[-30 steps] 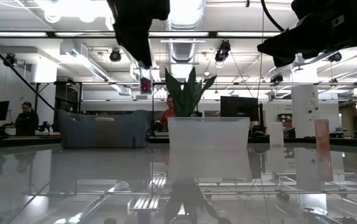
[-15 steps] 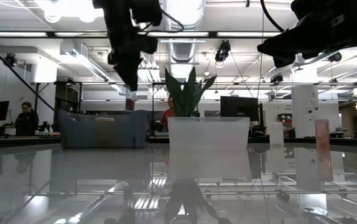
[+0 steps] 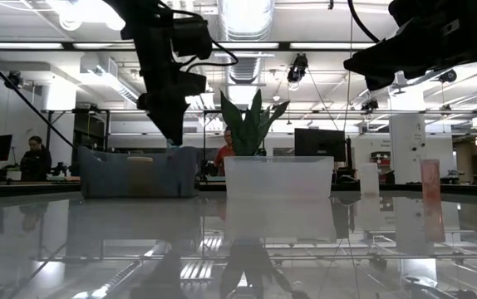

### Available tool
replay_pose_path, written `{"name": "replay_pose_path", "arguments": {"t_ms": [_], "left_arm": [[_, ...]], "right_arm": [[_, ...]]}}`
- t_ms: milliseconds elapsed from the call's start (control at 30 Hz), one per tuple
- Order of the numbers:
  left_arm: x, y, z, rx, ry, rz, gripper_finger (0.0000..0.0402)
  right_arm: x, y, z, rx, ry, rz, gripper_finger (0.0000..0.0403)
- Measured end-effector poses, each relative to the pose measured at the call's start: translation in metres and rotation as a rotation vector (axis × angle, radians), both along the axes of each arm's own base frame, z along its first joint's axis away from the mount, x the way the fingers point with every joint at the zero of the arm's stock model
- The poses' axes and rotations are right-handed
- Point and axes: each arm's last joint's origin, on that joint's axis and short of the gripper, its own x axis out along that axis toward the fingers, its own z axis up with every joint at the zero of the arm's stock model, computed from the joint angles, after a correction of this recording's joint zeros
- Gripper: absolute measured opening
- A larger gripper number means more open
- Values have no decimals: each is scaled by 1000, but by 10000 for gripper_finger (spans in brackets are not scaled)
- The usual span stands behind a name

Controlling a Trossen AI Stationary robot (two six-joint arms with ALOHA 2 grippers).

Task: Pick and place medicine bottles into bin by pill shape (circle, oval)
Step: Put the left blue capsule bottle into the black bin

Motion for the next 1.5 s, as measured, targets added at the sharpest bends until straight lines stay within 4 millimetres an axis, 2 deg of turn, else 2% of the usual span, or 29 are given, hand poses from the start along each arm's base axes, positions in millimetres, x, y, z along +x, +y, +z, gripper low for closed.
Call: {"name": "replay_pose_path", "arguments": {"t_ms": [167,533,800,1033,1500], "left_arm": [[-1,2,-10,7,-22,6,99],[0,5,-12,67,-28,34,99],[-4,4,-29,56,-32,54,99],[-4,4,-29,57,-37,55,99],[-6,3,-35,49,-27,54,136]], "right_arm": [[0,0,0,1,0,0,105],[0,0,0,10,2,-2,105],[0,0,0,10,2,-2,105],[0,0,0,10,2,-2,105],[0,0,0,10,2,-2,105]]}}
